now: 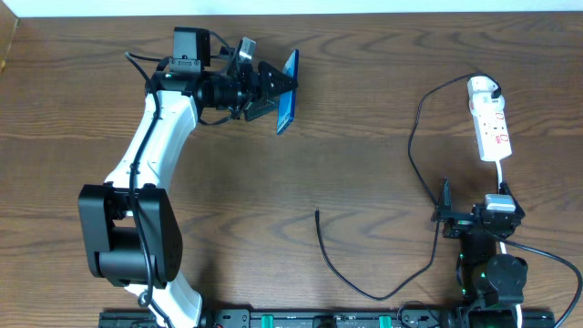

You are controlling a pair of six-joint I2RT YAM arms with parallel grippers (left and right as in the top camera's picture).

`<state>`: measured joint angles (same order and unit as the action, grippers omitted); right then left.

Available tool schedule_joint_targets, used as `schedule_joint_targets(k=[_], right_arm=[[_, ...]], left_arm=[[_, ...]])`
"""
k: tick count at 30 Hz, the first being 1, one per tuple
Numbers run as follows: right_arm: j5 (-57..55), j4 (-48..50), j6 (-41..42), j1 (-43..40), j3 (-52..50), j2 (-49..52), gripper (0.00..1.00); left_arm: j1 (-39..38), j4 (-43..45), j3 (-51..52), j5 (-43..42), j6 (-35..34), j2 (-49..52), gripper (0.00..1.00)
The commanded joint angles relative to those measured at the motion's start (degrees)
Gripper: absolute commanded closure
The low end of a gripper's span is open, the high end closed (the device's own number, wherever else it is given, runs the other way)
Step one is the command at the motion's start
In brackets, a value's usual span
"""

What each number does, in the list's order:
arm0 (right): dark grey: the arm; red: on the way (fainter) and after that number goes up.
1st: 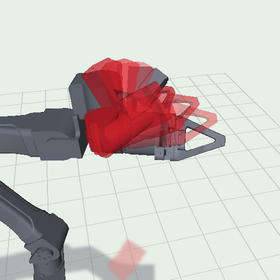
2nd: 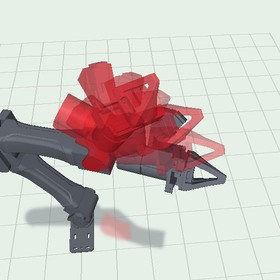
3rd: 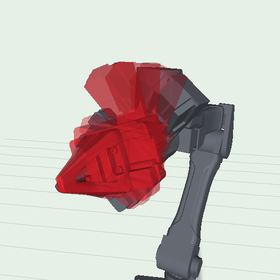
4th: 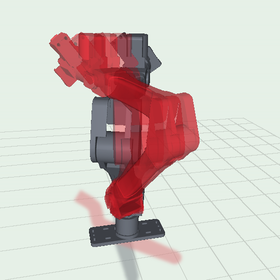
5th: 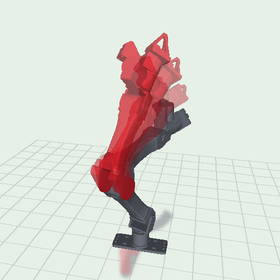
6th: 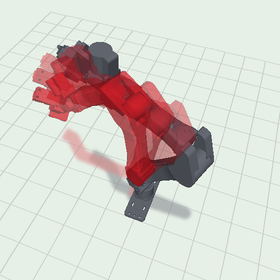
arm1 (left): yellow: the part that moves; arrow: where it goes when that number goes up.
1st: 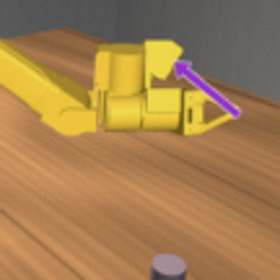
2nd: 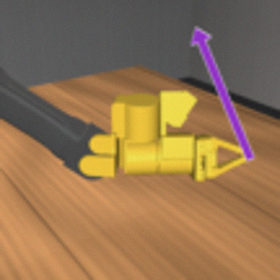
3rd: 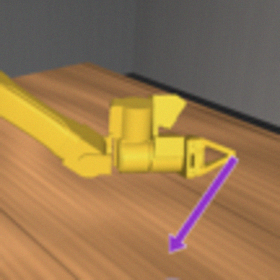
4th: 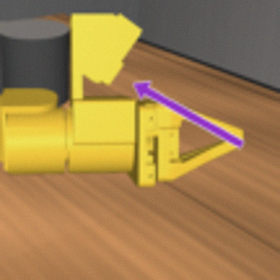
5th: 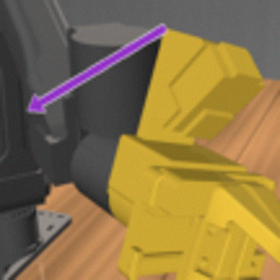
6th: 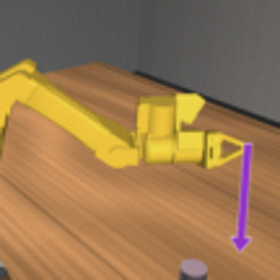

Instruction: Plug charger to phone and switch on socket

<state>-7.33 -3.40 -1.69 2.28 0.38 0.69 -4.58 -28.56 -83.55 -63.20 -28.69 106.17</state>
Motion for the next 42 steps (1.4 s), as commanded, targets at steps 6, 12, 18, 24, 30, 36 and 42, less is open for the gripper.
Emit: schedule_joint_targets(k=[6, 12, 18, 24, 30, 36, 42], right_arm=[[-0.48, -0.17, 0.81, 0.72, -0.07, -0.37, 0.01], [-0.46, -0.17, 0.81, 0.72, -0.07, -0.37, 0.01], [-0.46, -0.20, 0.81, 0.72, -0.07, -0.37, 0.01], [-0.48, -0.20, 0.81, 0.72, -0.07, -0.37, 0.01], [-0.46, -0.20, 0.81, 0.72, -0.07, -0.37, 0.01], [-0.46, -0.20, 0.81, 0.72, -0.07, -0.37, 0.01], [-0.48, -0.20, 0.81, 0.72, -0.07, -0.37, 0.01]], left_arm=[[0.11, 5.68, -0.72, -5.31, -10.23, -1.18, 0.93], [0.11, 13.07, -0.72, -5.35, -18.62, -1.18, 0.92], [0.11, 21.55, -0.72, -5.35, -28.68, -1.18, 0.93], [0.11, 25.44, -0.72, -5.16, -36.70, -1.18, 0.93], [0.11, 25.75, -0.70, -5.14, -43.08, -1.18, 0.93], [0.11, 25.73, -0.70, -5.18, -48.76, -1.18, 0.93], [0.11, 25.73, -0.70, -5.18, -52.35, -1.18, 0.93]])
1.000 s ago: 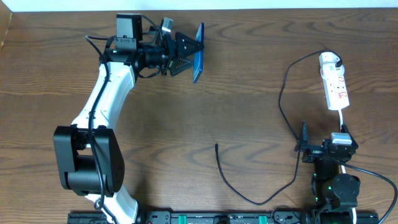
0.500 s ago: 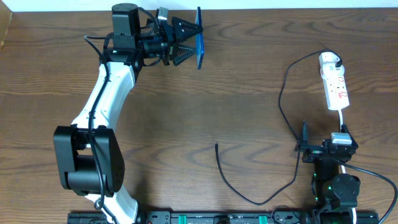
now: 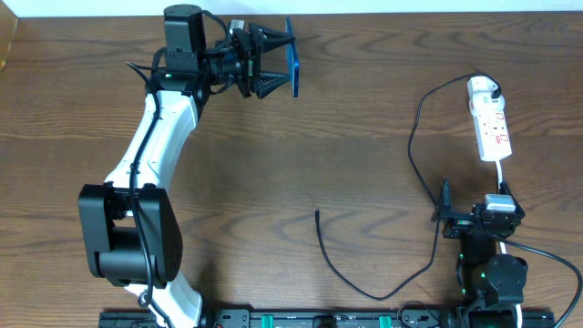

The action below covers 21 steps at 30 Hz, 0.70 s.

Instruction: Plug charger to phone and switch on socket

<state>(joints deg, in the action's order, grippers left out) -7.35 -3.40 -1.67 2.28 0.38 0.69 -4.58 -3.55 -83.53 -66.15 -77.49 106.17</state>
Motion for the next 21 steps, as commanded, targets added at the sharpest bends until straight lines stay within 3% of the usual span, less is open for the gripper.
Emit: schedule_joint_targets(k=[1, 21], right_arm=[[-0.46, -0.20, 0.79, 0.72, -0.07, -0.37, 0.01], [-0.44, -0.20, 0.79, 0.72, -0.07, -0.37, 0.01]], left_arm=[[0.11, 0.70, -0.72, -2.23, -3.91, -1.18, 0.93], [0.11, 0.68, -0.72, -2.25, -16.41, -1.18, 0.93]])
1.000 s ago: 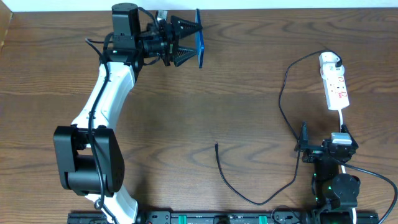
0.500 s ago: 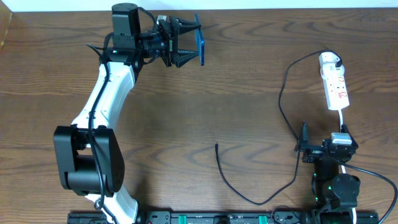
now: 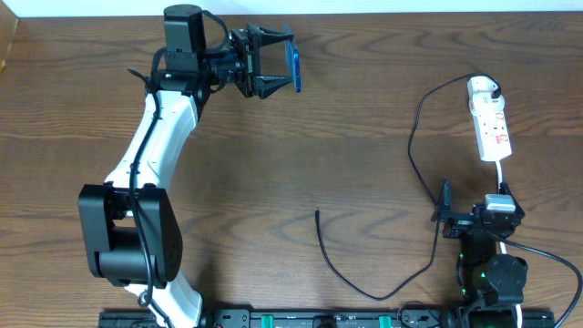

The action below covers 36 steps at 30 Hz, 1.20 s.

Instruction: Plug charger to phone and switch on socket

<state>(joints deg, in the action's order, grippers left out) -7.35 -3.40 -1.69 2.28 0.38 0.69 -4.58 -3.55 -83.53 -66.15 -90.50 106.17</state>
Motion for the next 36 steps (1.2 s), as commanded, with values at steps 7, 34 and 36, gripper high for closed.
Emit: schedule_joint_targets(k=[7, 34, 36], right_arm=[[-0.44, -0.20, 0.81, 0.72, -0.07, -0.37, 0.01], [-0.46, -0.20, 0.81, 0.72, -0.07, -0.37, 0.01], [-0.46, -0.20, 0.81, 0.72, -0.07, -0.37, 0.01]], left_arm=[[0.11, 0.66, -0.72, -2.21, -7.80, -1.18, 0.92], [0.11, 0.68, -0.72, 1.29, -7.76, -1.18, 0.92], [0.11, 0.66, -0.72, 1.29, -7.76, -1.18, 0.92]])
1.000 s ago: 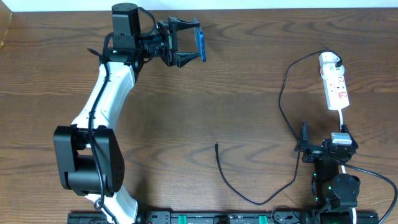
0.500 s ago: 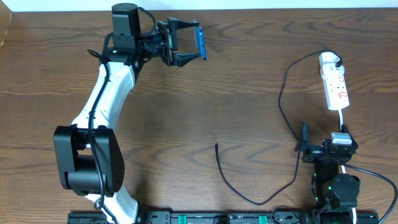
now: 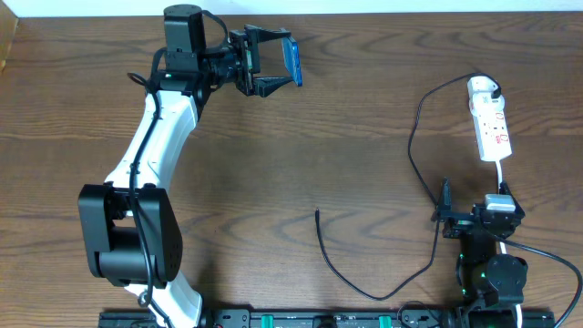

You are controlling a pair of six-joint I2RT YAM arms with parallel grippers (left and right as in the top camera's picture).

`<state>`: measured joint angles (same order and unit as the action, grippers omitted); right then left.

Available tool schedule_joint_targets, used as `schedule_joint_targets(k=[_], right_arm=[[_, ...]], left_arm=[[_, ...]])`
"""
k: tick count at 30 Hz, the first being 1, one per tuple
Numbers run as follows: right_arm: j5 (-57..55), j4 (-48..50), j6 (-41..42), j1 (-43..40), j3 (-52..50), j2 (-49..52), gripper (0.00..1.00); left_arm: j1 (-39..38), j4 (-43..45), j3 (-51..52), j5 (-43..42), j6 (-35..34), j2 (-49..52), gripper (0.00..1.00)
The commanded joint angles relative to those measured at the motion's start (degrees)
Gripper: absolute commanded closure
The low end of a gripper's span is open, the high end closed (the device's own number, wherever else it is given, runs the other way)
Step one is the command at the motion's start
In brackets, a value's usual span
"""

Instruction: Plug charger to phone and switch on socket

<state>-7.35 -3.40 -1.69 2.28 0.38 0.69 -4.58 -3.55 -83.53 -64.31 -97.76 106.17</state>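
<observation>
The blue phone (image 3: 294,62) is held off the table at the far side, seen nearly edge-on, between the widely spread fingers of my left gripper (image 3: 281,62), which is shut on it. The white power strip (image 3: 489,120) lies at the far right with the charger plugged into its far end. The black charger cable (image 3: 412,137) loops down the table, and its free tip (image 3: 317,213) rests at the centre front. My right gripper (image 3: 445,202) is parked beside the cable at the right front, its fingers together and nothing in them.
The left arm (image 3: 150,137) reaches from its base (image 3: 127,237) at the left front toward the back edge of the table. The right arm's base (image 3: 492,269) sits at the right front. A rail (image 3: 301,319) runs along the front edge.
The left gripper and phone have turned slightly and sit a touch higher in the view. The cable, the power strip and the right arm have not moved.
At first my left gripper held the phone tilted, its blue face showing, near the far centre-left. Then the gripper was closer to the back edge with the phone edge-on. It has stayed there, turning a little. The right arm and cable never moved.
</observation>
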Motion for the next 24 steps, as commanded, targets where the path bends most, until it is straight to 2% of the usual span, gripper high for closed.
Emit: schedule_joint_targets(k=[1, 24], right_arm=[[-0.44, -0.20, 0.81, 0.72, -0.07, -0.37, 0.01], [-0.44, -0.20, 0.81, 0.72, -0.07, -0.37, 0.01]], left_arm=[[0.11, 0.66, -0.72, -0.55, -0.50, -1.18, 0.93], [0.11, 0.68, -0.72, 0.50, 0.61, -1.18, 0.93]])
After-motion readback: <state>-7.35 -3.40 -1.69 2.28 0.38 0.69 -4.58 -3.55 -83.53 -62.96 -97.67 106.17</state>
